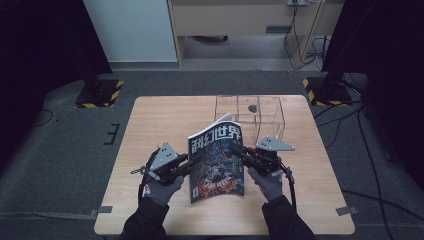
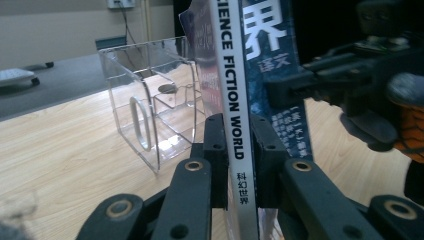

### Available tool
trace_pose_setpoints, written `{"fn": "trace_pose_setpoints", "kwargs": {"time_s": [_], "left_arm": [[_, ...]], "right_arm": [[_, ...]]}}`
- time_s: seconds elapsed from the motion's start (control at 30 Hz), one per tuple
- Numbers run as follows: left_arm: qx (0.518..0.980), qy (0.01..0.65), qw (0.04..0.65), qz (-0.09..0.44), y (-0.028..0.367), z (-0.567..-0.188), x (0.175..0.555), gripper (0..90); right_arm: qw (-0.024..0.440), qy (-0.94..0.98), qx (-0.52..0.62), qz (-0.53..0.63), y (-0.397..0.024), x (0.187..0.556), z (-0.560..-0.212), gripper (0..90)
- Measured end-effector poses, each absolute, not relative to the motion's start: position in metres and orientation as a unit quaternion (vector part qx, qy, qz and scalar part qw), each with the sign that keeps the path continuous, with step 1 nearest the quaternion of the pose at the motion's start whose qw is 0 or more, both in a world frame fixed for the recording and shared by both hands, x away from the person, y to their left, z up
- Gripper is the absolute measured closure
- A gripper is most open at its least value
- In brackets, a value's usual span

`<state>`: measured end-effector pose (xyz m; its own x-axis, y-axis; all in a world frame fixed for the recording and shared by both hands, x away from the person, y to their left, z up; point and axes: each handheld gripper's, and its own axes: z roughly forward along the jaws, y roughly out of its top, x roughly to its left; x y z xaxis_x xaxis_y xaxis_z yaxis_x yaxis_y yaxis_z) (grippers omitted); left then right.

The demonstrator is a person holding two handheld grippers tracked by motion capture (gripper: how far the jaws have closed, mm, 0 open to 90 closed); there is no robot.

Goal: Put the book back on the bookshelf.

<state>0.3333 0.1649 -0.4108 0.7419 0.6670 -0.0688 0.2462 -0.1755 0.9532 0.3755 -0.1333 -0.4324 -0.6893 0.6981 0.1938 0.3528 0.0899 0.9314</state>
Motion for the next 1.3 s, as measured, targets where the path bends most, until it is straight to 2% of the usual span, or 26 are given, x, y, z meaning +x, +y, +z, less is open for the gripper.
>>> {"fn": "trace_pose_setpoints", "kwargs": {"time_s": [0.17,0.23,0.3,0.47,0.53,0.57,0.63,0.83,1.03,1.3], "left_arm": [[0.747,0.294,0.568,0.182,0.167,-0.411,0.327,79.7],[0.752,0.288,0.567,0.172,0.17,-0.412,0.324,78.8],[0.753,0.287,0.568,0.167,0.17,-0.413,0.324,75.5],[0.757,0.293,0.562,0.159,0.166,-0.417,0.33,68.9],[0.761,0.3,0.552,0.164,0.159,-0.423,0.335,62.1],[0.763,0.301,0.547,0.17,0.157,-0.425,0.336,62.0],[0.765,0.302,0.543,0.172,0.155,-0.427,0.338,62.1],[0.758,0.316,0.541,0.183,0.149,-0.428,0.344,70.0],[0.754,0.32,0.546,0.179,0.145,-0.428,0.351,71.8],[0.758,0.316,0.543,0.174,0.145,-0.425,0.35,78.5]], "right_arm": [[0.137,0.716,0.363,0.58,-0.136,0.378,-0.432,78.2],[0.126,0.716,0.355,0.588,-0.135,0.378,-0.431,83.2],[0.112,0.719,0.345,0.593,-0.135,0.377,-0.43,86.5],[0.108,0.724,0.329,0.597,-0.136,0.374,-0.429,86.9],[0.102,0.725,0.317,0.603,-0.138,0.372,-0.429,87.0],[0.1,0.725,0.315,0.604,-0.139,0.371,-0.43,87.0],[0.1,0.726,0.313,0.604,-0.139,0.371,-0.43,87.0],[0.102,0.728,0.308,0.604,-0.137,0.368,-0.429,87.0],[0.103,0.73,0.309,0.601,-0.138,0.368,-0.429,87.0],[0.109,0.731,0.318,0.594,-0.139,0.368,-0.428,86.8]]}}
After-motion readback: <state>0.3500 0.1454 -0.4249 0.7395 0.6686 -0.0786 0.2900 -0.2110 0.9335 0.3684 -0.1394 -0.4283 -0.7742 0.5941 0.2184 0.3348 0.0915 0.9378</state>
